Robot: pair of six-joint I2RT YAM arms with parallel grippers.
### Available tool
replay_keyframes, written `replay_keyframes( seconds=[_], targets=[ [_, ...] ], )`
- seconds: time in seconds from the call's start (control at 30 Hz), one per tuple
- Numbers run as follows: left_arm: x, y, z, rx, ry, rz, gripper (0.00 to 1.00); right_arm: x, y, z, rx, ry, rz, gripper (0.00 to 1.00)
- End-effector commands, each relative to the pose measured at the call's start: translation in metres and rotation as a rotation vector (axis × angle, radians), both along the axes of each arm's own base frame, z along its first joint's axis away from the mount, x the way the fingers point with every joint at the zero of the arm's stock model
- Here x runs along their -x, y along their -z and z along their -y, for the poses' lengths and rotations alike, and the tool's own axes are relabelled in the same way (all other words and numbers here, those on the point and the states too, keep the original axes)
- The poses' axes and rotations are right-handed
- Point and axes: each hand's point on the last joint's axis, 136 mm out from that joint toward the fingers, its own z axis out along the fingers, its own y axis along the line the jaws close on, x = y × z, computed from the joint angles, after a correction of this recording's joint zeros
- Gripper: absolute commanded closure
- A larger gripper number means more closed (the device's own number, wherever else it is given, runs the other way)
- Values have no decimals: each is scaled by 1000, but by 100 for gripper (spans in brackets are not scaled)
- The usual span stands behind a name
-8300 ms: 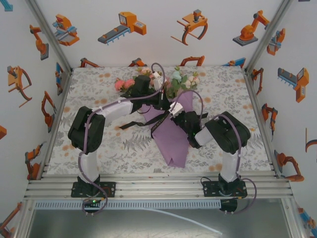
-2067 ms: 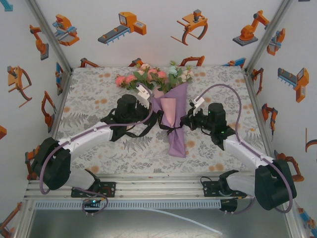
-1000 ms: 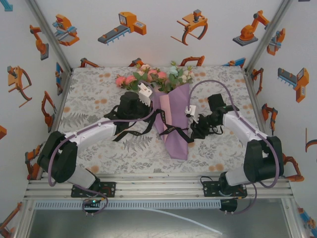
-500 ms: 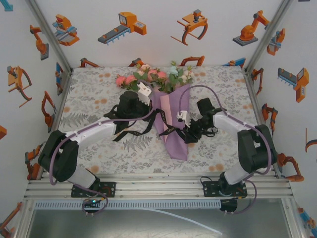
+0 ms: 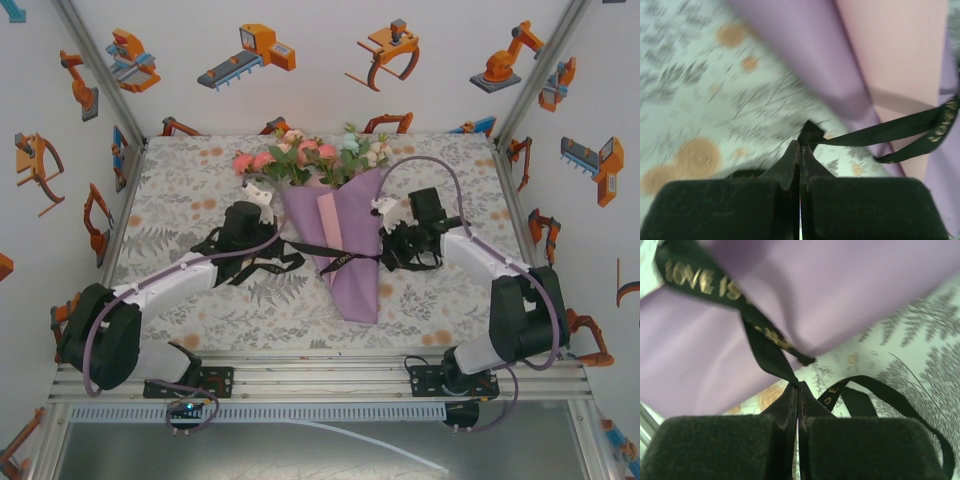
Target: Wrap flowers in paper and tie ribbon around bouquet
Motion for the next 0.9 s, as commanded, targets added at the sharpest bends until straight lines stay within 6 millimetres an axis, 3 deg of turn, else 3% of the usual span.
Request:
replay_keyframes(
  seconds=[0.0,0.07,0.13,0.23,0.37,0.53,0.77,0.83,0.87],
  targets=[
    [9,33,-49,-36,-253,-129,100,-40,0,29,-67,481,-43,100],
    [12,43,-66,-26,-345,-170,100,-51,4,50,-108,675,-47,100],
    [14,52,-81,-24,-415,-202,100,-55,15,84,-105,911,-75,100],
    [17,66,-112,-10,-557,-266,100,-57,29,108,-105,1034,-158,100],
    [27,90,-158,43,-758,-383,100,-47,49,146,40,1228,-252,100],
    [30,92,-196,78,-874,-394,100,-26,67,202,-8,1563,-341,100],
    [38,93,-241,136,-1000,-429,100,-9,53,270,-59,1832,-254,100],
    [35,92,-244,182,-990,-421,100,-18,47,272,-123,1792,-251,100],
    [26,87,-236,217,-930,-395,100,-24,43,268,-129,1756,-254,100]
  ],
)
